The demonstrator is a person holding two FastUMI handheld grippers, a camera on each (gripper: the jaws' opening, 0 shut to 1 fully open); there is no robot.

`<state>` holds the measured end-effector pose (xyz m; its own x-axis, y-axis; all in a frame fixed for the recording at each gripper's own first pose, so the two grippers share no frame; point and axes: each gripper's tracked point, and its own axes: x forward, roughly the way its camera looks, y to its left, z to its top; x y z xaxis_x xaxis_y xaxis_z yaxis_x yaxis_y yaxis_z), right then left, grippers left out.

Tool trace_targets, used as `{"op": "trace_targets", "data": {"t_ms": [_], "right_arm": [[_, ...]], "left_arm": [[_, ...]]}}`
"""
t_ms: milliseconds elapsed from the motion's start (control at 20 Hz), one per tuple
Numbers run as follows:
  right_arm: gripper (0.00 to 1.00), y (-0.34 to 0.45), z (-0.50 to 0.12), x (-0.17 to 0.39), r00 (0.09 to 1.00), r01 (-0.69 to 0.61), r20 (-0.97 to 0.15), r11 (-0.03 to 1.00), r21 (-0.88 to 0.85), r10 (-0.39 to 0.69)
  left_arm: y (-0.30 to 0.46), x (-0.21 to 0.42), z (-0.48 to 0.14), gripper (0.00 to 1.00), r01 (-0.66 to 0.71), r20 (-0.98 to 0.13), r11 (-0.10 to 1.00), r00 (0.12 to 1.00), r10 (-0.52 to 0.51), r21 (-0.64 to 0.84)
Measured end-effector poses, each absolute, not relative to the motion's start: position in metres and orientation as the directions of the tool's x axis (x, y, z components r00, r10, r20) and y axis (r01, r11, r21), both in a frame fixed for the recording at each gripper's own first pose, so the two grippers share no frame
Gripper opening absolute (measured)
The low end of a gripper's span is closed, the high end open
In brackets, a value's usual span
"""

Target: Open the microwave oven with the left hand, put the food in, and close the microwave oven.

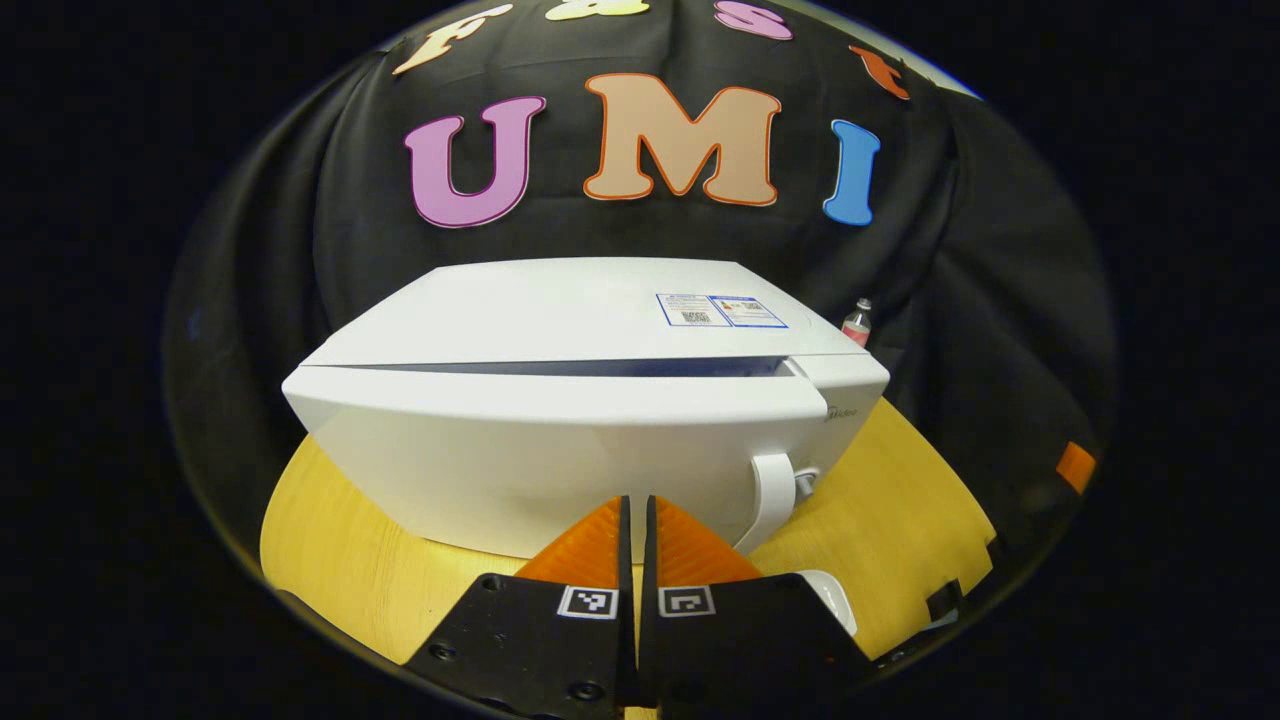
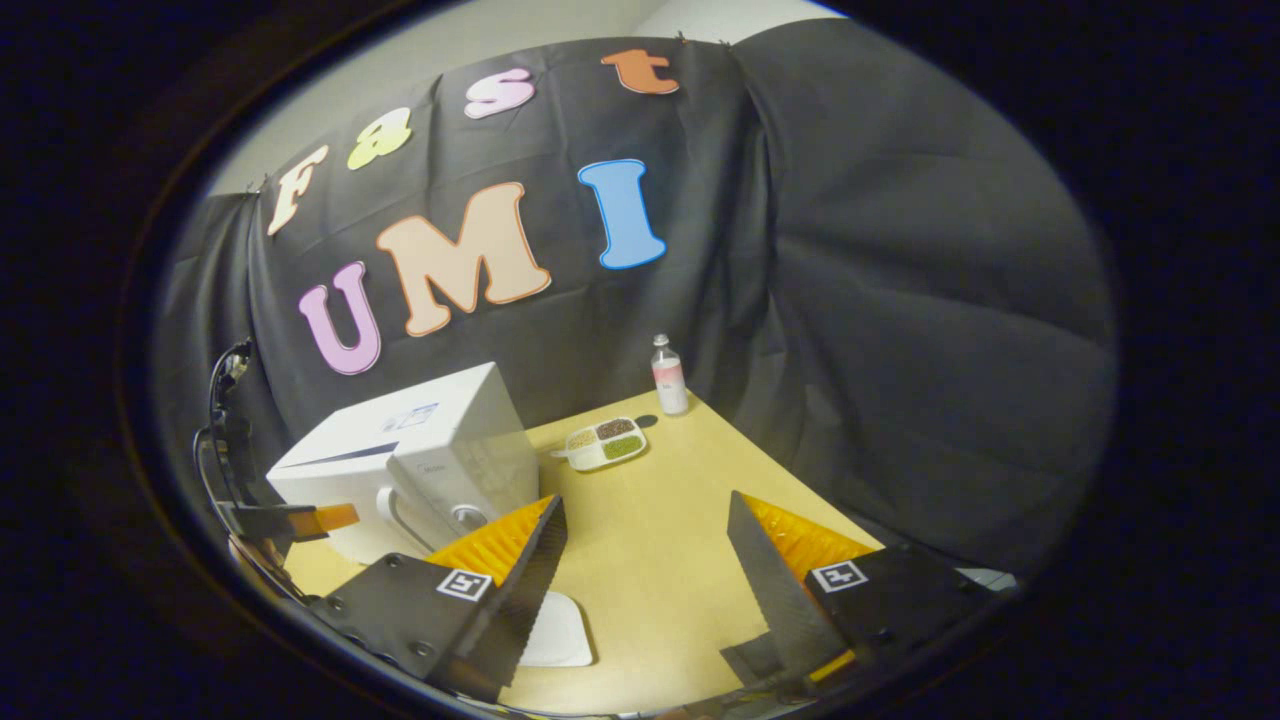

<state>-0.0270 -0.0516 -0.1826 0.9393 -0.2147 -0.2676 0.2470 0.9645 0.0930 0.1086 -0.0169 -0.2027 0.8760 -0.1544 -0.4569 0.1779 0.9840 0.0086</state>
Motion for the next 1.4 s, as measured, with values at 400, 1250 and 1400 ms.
{"op": "trace_targets", "data": {"t_ms": [400, 1250, 1400], "right_arm": [[0.91, -0.045, -0.186, -0.024, 0.943, 0.218, -0.275, 0.972, 0.084, -0.188], [1.0, -0.031, -0.178, -0.008, 0.957, 0.186, -0.242, 0.979, 0.089, -0.16], [1.0, -0.027, -0.178, -0.007, 0.958, 0.185, -0.237, 0.979, 0.089, -0.16]], "left_arm": [[-0.021, 0.125, -0.199, 0.01, 0.175, -0.421, 0.985, 0.894, -0.153, 0.013], [-0.026, 0.129, -0.195, 0.01, 0.134, -0.398, 0.99, 0.907, -0.139, -0.042], [-0.026, 0.13, -0.196, 0.01, 0.137, -0.401, 0.988, 0.903, -0.151, -0.065]]}}
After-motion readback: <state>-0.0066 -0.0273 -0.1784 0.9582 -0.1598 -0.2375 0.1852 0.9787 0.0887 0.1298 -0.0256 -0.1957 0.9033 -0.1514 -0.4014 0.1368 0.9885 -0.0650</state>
